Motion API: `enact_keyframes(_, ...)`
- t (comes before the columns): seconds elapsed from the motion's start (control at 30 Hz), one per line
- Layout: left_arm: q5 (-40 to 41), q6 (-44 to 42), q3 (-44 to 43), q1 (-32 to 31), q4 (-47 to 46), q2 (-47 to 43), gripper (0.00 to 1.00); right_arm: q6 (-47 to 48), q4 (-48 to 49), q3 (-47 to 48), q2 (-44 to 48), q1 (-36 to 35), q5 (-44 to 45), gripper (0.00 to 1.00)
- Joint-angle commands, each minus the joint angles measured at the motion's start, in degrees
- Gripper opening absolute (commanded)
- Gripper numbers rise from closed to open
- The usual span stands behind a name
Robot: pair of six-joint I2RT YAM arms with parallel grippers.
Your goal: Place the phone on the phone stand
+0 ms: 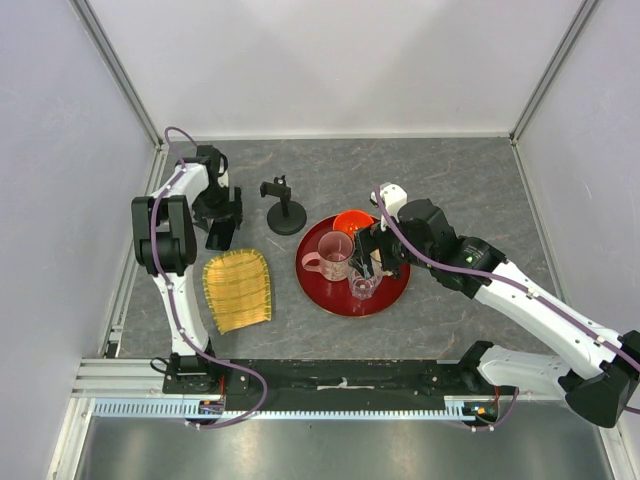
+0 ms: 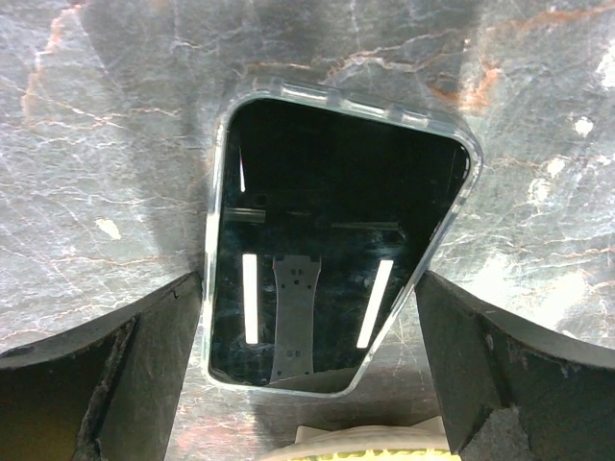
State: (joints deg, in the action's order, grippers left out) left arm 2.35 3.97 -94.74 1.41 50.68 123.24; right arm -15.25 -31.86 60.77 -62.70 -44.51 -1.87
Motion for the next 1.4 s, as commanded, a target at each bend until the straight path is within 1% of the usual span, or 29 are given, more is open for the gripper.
enact_keyframes(0.0, -3.1, -3.4, 0.9, -0.4, 0.7, -2.7, 0.98, -0.1, 0.7, 2.2, 1.3, 0.0, -0.8, 0.98)
enact_keyframes(0.1, -1.1, -3.9, 1.9, -0.7, 0.7, -2.9, 0.98, 0.0, 0.7, 1.9, 1.5, 0.0, -0.7, 0.98)
enact_keyframes(0.17, -0.9, -5.8, 3.1, -0.9, 0.4, -3.3, 0.98, 0.0, 0.6, 2.0, 1.4, -0.1, -1.1, 0.98)
enact_keyframes(0.2, -0.4, -6.3, 3.7, -2.6, -0.3, -3.4, 0.99, 0.0, 0.5, 2.2, 1.4, 0.0, -1.2, 0.98)
enact_keyframes(0.23, 0.5, -6.9, 4.5, -3.1, -0.4, -3.3, 0.99, 0.1, 0.3, 2.3, 1.4, -0.1, -1.3, 0.98)
enact_keyframes(0.3, 1.1, -7.1, 4.0, -3.6, -0.1, -1.6, 0.97, 0.4, 0.0, 2.5, 1.3, 0.0, -1.1, 0.98)
enact_keyframes(0.37, 1.0, -6.5, 2.3, -3.6, 1.0, -0.1, 0.88, 0.6, -0.1, 2.5, 1.4, 0.0, -0.7, 0.98)
enact_keyframes(0.4, 1.1, -6.2, 1.8, -3.6, 1.1, 0.9, 0.79, 0.6, -0.1, 2.5, 1.5, 0.0, -0.6, 0.98)
enact_keyframes(0.5, 2.9, -2.8, -0.9, -3.4, 2.4, 2.9, 0.58, 0.5, 0.0, 2.1, 1.7, 0.0, -0.3, 0.98)
enact_keyframes(0.57, 4.1, -1.1, -2.1, -3.3, 3.5, 4.5, 0.53, 0.3, 0.0, 1.8, 1.6, 0.0, -0.2, 0.98)
enact_keyframes(0.6, 4.2, -0.5, -2.3, -3.3, 3.6, 4.8, 0.47, 0.2, 0.1, 1.7, 1.6, 0.0, -0.2, 0.98)
enact_keyframes(0.67, 3.1, 0.6, -2.8, -3.3, 3.7, 5.1, 0.41, 0.1, 0.5, 1.5, 1.5, -0.1, -0.3, 0.98)
enact_keyframes(0.73, 2.5, 0.9, -3.0, -3.3, 3.6, 4.8, 0.31, 0.0, 0.6, 1.6, 1.4, 0.0, -0.4, 0.98)
enact_keyframes(0.77, 2.3, 0.8, -3.0, -3.2, 3.4, 4.6, 0.24, -0.1, 0.7, 1.6, 1.3, 0.0, -0.4, 0.98)
enact_keyframes(0.8, 2.7, 0.9, -3.1, -3.1, 3.3, 4.4, 0.09, -0.3, 0.7, 1.7, 1.3, 0.0, -0.4, 0.98)
enact_keyframes(0.83, 2.9, 1.0, -3.1, -3.1, 3.3, 4.2, 0.02, -0.3, 0.7, 1.7, 1.3, 0.0, -0.4, 0.98)
enact_keyframes(1.03, 5.6, 2.3, -2.1, -2.6, 1.5, -0.5, 0.02, -0.5, 0.7, 1.9, 1.6, 0.0, 0.0, 0.98)
enact_keyframes(1.2, 10.5, 5.0, -2.1, -2.5, 0.7, -5.2, 0.02, -1.0, 0.7, 2.4, 0.4, 0.0, -0.3, 0.98)
enact_keyframes(1.37, 11.9, 6.5, -1.2, -2.0, -1.8, -11.9, 0.02, -1.8, 1.8, 3.1, -1.5, 0.0, -1.1, 0.98)
